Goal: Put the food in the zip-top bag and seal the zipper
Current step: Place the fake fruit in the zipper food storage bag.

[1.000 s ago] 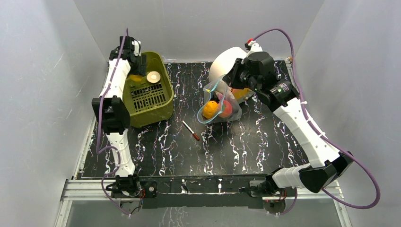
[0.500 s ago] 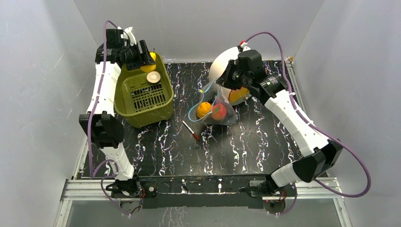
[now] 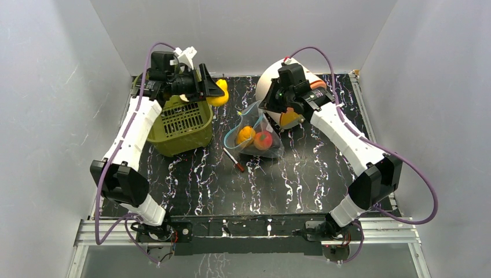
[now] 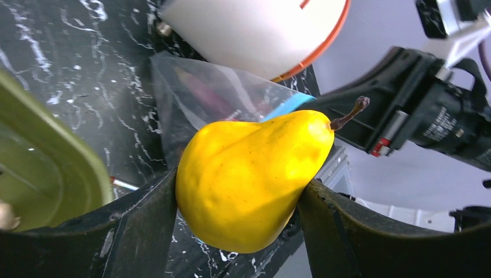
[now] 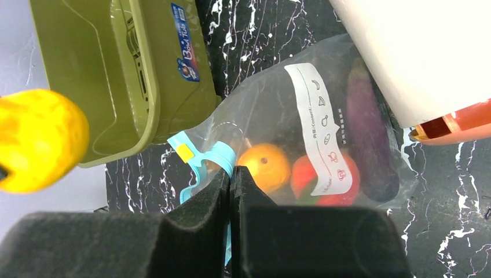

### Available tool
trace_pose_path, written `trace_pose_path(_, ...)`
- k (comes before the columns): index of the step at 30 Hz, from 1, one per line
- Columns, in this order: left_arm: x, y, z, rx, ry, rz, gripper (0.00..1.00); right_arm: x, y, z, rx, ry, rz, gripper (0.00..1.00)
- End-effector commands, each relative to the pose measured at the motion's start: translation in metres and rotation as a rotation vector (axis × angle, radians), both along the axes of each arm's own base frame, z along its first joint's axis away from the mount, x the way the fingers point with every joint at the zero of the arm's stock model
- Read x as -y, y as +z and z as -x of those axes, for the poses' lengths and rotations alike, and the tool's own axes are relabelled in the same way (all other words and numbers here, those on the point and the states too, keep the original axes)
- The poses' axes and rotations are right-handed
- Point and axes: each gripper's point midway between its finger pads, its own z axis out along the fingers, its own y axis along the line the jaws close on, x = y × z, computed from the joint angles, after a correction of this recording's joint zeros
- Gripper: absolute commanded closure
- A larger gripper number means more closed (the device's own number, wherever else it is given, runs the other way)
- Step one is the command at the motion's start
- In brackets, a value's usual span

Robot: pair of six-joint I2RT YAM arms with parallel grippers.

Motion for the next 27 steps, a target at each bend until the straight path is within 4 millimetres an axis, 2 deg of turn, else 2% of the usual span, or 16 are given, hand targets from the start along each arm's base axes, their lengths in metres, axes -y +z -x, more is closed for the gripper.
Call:
trace_pose_path(1, 0.030, 0.018, 0.025, 0.011, -0.120, 0.078, 0.82, -0.008, 0.029, -0.016, 0.083, -0.003, -0.058, 1.00)
trace_pose_path(7, 0.055, 0.006, 0.049, -0.043, -0.217, 0.079, 0.83, -0.005, 0.024, -0.015, 0.076, -0.007, -0.040, 1.00)
trace_pose_path(14, 0.078, -0.024, 0.076, -0.084, -0.300, 0.071, 0.82, -0.008, 0.028, -0.011, 0.067, 0.006, -0.068, 1.00)
trace_pose_path(17, 0.083, -0.041, 0.080, -0.104, -0.305, 0.050, 0.83, -0.007, 0.030, -0.009, 0.070, 0.002, -0.069, 1.00)
trace_pose_path(22, 0.079, -0.073, 0.080, -0.117, -0.288, -0.038, 0.83, -0.005, 0.036, -0.007, 0.084, -0.001, -0.077, 1.00)
trace_pose_path(27, 0.081, -0.085, 0.074, -0.101, -0.275, -0.097, 0.81, -0.005, 0.039, -0.001, 0.086, 0.011, -0.086, 1.00)
